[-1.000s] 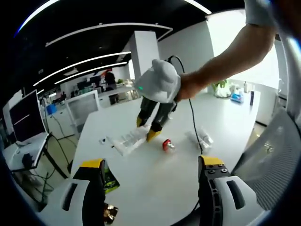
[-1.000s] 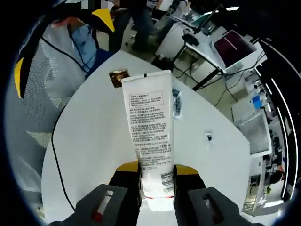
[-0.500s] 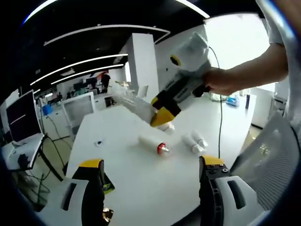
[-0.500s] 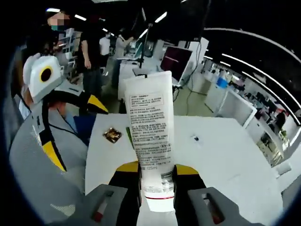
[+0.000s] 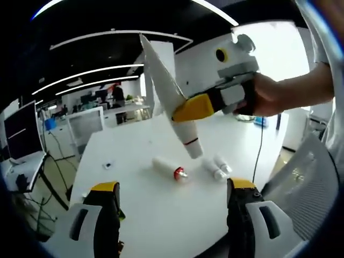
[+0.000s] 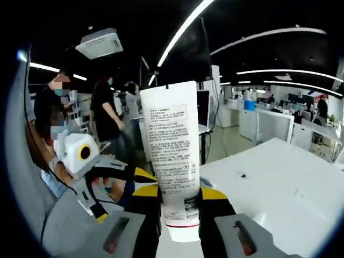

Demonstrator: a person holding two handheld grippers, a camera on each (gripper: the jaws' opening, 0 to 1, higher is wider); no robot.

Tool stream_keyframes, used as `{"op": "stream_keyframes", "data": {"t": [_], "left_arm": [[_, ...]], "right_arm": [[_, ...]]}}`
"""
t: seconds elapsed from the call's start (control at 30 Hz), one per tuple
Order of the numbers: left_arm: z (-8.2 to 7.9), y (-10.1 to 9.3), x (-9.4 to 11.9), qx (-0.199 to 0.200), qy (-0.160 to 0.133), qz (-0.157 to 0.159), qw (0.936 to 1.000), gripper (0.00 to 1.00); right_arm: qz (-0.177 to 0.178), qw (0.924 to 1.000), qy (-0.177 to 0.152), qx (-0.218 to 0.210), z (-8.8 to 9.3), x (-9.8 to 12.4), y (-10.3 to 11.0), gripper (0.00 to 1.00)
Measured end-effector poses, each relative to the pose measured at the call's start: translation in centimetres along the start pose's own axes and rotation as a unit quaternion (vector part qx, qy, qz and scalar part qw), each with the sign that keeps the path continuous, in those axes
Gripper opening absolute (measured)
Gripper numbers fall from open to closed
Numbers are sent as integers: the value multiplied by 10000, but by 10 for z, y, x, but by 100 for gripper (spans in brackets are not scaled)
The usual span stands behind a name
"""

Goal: Arrange the skincare products in the storage area until every visible bottle or jar stands upright without overlapping.

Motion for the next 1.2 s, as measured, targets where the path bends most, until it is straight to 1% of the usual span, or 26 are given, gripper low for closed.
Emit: {"op": "stream_keyframes", "data": {"t": [0.07,0.13,0.17,0.23,0.3,0.33,0.37,0.4,0.47,0.53,0.6,0.63,0.67,0.7,0.73,0.77,0.8,0.83,0.87,0.9,0.93,0.97,1.03,1.1,1.13,1.2], "left_arm": [[-1,-1,0,45,-29,39,10000,78],[0,-6,0,351,-4,203,9992,74],[-1,-9,1,526,2,314,9981,71],[-1,-11,1,476,12,367,9982,66],[-2,-13,1,488,-13,417,9979,67],[-2,-15,0,567,-38,519,9970,69],[-3,-21,-1,911,-17,709,9933,71],[-4,-23,-1,1169,-18,837,9896,74],[-9,-24,-1,1317,-138,928,9868,75],[-18,-26,3,1465,-348,1100,9825,72],[-24,-26,6,1741,-481,1252,9756,72],[-25,-26,6,1776,-504,1267,9746,72],[-26,-24,8,1905,-514,1309,9716,72],[-26,-24,9,2032,-472,1334,9689,70],[-25,-24,9,2040,-468,1345,9686,68],[-25,-23,9,1952,-494,1332,9704,67],[-28,-16,7,1541,-654,1075,9800,71],[-31,-18,7,1278,-773,1040,9833,76],[-36,-24,8,1127,-926,1139,9827,81],[-39,-33,9,1015,-1008,1325,9808,79],[-38,-39,10,980,-927,1467,9799,75],[-34,-44,11,945,-775,1596,9796,68],[-36,-49,13,1030,-734,1776,9759,61],[-40,-51,15,1328,-685,1925,9699,57],[-43,-48,16,1342,-711,1946,9690,56],[-44,-48,17,1359,-649,2037,9674,50]], "right_arm": [[-132,9997,-96,-162,-1,0,8,19],[-234,9992,-180,-274,-1,0,14,19],[-359,9982,-251,-409,-2,0,19,19],[-436,9974,-335,-466,-3,0,23,19],[-577,9960,-404,-548,-4,0,29,19],[-583,9959,-415,-546,-4,0,30,19],[-636,9953,-455,-578,-5,0,32,19],[-800,9936,-494,-621,-6,0,36,19],[-942,9922,-537,-616,-7,1,40,19],[-1124,9903,-541,-615,-7,1,46,19],[-1323,9880,-536,-592,-7,2,52,19],[-1330,9879,-540,-589,-7,2,53,19],[-1487,9851,-566,-661,-7,2,57,19],[-1545,9838,-586,-689,-8,3,59,19],[-1570,9832,-610,-700,-8,3,60,19],[-1638,9818,-621,-738,-8,3,62,19],[-1737,9795,-641,-795,-9,4,64,19],[-1798,9781,-653,-822,-9,5,65,19],[-1885,9765,-634,-829,-8,5,68,19],[-1929,9759,-623,-810,-8,6,70,19],[-1971,9754,-611,-782,-8,6,71,19],[-2039,9740,-600,-783,-8,7,73,20],[-2195,9706,-599,-784,-8,8,77,20],[-2363,9668,-607,-763,-10,9,81,20],[-2426,9653,-604,-754,-11,10,84,20],[-2589,9612,-593,-742,-13,12,89,20]]}}
Point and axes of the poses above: the point that each gripper's makers call its tool centre point, and the gripper's own axes: x roughly backward along the fingers, y roughly to its left, z roughly out of its underside, the point moved 2 cm from there along x, roughly backward along the fingers, and after that the axes turned 3 degrees about -y, right-handed, at the moved point
